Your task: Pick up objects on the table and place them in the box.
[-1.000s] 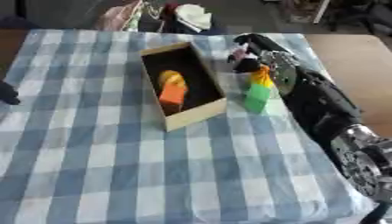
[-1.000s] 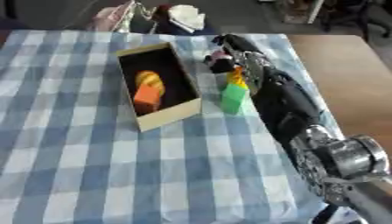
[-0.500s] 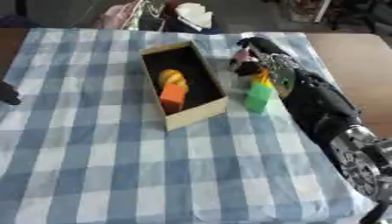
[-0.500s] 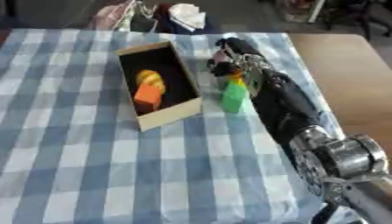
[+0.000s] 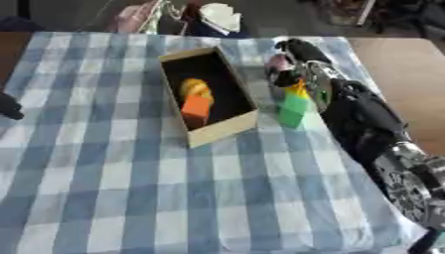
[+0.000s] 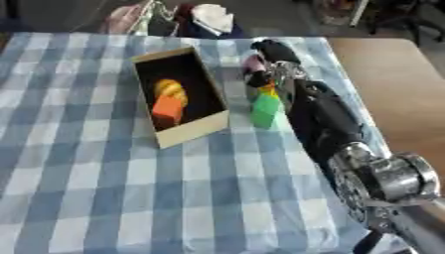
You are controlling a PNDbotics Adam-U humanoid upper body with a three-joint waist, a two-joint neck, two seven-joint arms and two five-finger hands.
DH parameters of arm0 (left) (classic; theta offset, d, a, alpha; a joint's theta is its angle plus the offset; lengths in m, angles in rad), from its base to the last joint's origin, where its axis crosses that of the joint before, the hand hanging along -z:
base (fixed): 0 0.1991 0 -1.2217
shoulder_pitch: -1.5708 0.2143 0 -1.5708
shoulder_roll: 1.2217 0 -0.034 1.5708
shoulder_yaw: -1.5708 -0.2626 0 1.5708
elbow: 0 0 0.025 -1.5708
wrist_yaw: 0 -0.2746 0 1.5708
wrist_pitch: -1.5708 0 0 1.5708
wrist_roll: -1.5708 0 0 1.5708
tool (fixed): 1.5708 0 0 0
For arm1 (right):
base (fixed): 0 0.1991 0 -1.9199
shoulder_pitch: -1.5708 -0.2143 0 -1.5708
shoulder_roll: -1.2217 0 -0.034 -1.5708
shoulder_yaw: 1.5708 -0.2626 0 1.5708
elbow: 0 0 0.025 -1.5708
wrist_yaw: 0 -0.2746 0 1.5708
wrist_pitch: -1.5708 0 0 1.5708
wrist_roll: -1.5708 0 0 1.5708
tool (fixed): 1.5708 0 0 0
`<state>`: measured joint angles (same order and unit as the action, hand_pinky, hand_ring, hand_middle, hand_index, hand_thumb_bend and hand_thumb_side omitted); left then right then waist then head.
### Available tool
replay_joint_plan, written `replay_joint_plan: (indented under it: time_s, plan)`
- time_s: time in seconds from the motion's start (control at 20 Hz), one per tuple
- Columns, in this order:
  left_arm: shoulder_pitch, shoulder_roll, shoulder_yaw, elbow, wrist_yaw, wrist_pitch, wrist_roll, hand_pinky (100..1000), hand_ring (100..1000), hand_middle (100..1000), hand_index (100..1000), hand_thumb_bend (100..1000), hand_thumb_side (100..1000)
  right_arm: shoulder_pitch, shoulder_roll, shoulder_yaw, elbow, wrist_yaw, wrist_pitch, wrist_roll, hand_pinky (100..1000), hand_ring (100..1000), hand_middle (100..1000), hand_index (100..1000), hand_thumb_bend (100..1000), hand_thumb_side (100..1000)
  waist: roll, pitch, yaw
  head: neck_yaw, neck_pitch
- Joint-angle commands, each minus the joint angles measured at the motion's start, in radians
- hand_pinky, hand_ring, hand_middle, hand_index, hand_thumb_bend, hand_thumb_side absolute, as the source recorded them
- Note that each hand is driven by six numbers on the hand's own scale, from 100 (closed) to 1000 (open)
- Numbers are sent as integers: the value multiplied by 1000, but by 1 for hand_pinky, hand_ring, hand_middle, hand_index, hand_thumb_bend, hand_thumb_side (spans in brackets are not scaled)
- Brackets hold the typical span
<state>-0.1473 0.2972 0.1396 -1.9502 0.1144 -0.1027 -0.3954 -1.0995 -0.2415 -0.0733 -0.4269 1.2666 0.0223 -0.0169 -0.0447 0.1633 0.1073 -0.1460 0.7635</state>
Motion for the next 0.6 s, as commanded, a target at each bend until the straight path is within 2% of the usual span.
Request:
replay_joint_plan:
  time_s: [0.05, 0.15, 0.4, 0.5, 0.6]
  plan:
    - [-10, 5, 5, -21, -2, -1, -6, 765, 580, 595, 787, 100, 601, -24, -26, -4, -13, 51, 24, -3, 795, 766, 826, 918, 127, 165, 13, 0, 1, 2, -6]
    - [-9, 4, 5, -21, -1, -1, -7, 766, 581, 595, 787, 100, 601, -24, -27, -7, -12, 70, 34, 2, 792, 760, 818, 908, 130, 100, 13, 0, 1, 1, -5]
    - [-7, 2, 6, -21, 0, 0, -12, 768, 581, 596, 787, 100, 602, -24, -27, -10, -12, 95, 45, 16, 777, 722, 766, 860, 146, 100, 14, -2, 1, 0, -4]
    - [-6, 2, 6, -21, -1, 0, -13, 768, 581, 596, 787, 100, 602, -23, -27, -10, -11, 99, 45, 23, 766, 696, 716, 810, 149, 100, 14, -2, 1, 0, -3]
    - [-6, 2, 7, -21, -1, 0, -13, 769, 580, 595, 787, 100, 602, -22, -27, -11, -11, 103, 45, 25, 749, 639, 621, 737, 159, 100, 14, -2, 1, 0, -2]
